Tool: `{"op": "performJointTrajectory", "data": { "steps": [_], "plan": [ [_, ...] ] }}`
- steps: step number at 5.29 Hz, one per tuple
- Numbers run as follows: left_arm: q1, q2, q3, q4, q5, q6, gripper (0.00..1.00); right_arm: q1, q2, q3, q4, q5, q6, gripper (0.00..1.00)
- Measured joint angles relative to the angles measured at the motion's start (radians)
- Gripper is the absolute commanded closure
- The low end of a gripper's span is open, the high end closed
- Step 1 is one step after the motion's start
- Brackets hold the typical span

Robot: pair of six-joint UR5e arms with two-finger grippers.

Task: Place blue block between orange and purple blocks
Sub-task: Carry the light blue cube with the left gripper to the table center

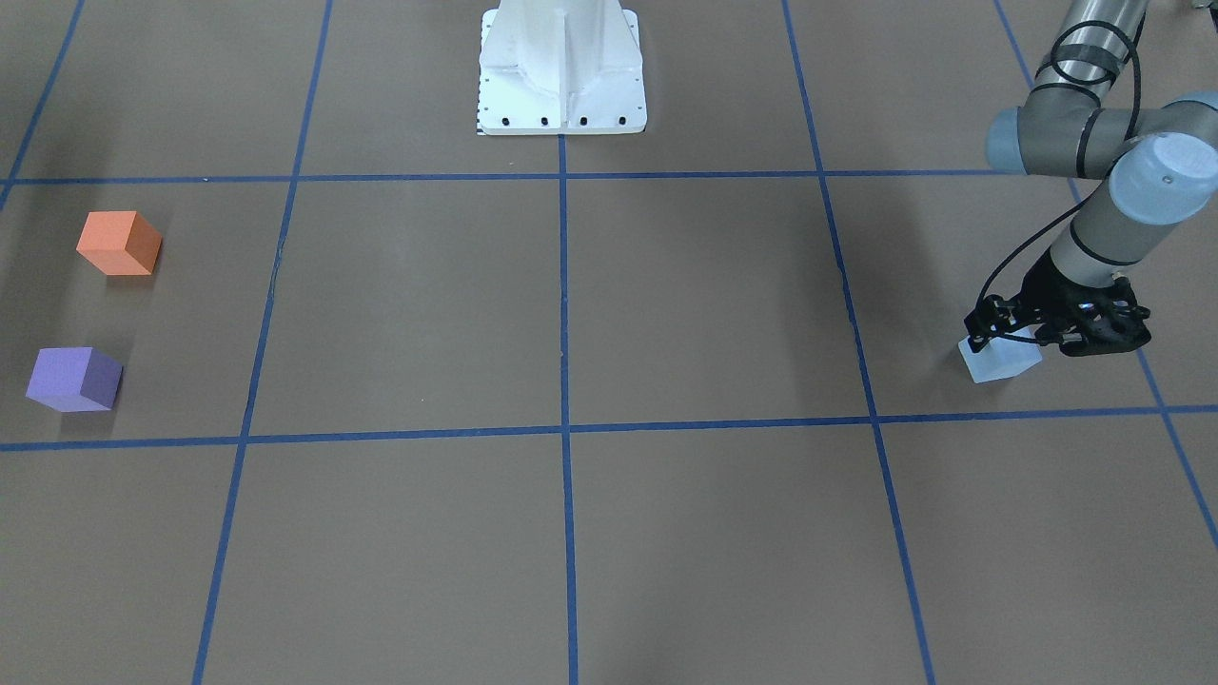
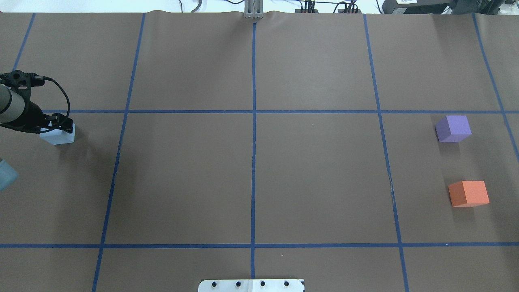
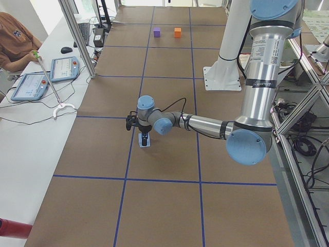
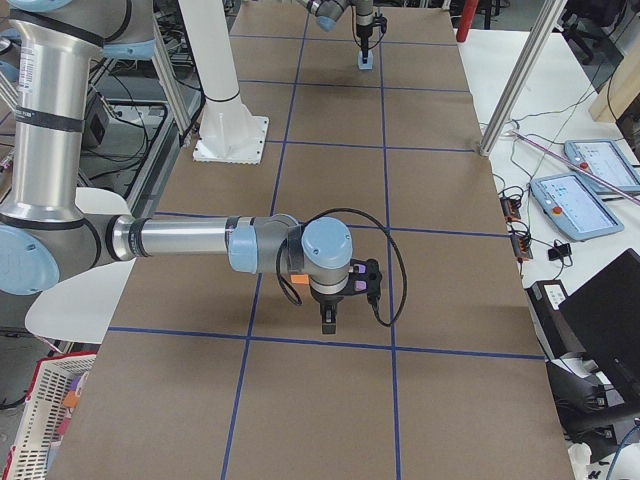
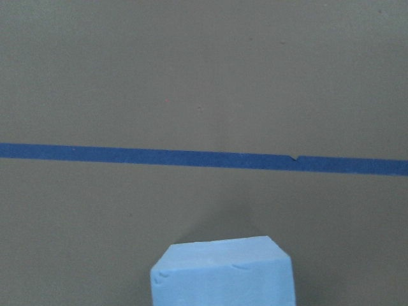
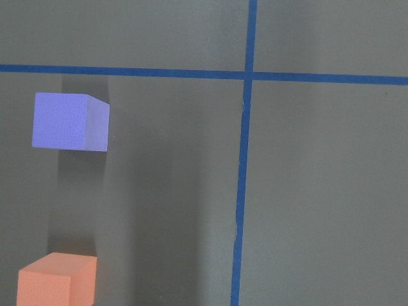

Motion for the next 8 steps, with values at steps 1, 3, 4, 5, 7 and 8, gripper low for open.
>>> {"op": "performJointTrajectory", "data": {
  "steps": [1, 3, 4, 5, 7, 8],
  "plan": [
    [0.001, -0.001, 0.004, 0.001, 0.0, 0.001, 1.0, 0.0, 0.0, 0.0, 0.0, 0.0, 0.0, 0.0],
    [-0.003, -0.003, -0.019, 0.012, 0.0, 0.009, 1.0, 0.0, -0.002, 0.003, 0.001, -0.003, 0.0, 0.0],
    [-0.009, -0.022, -0.06, 0.064, -0.002, 0.01, 1.0, 0.0, -0.004, 0.004, 0.001, -0.007, 0.0, 0.0],
    [-0.013, -0.087, -0.123, 0.208, -0.001, 0.01, 1.0, 0.0, -0.005, 0.003, 0.009, -0.008, -0.002, 0.0],
    [0.021, -0.288, -0.197, 0.477, -0.004, -0.021, 1.0, -0.001, -0.007, 0.001, 0.022, -0.006, 0.0, 0.0],
    [0.09, -0.368, -0.202, 0.511, -0.003, -0.091, 1.0, -0.001, -0.007, 0.001, 0.022, -0.002, 0.005, 0.0]
  ]
}}
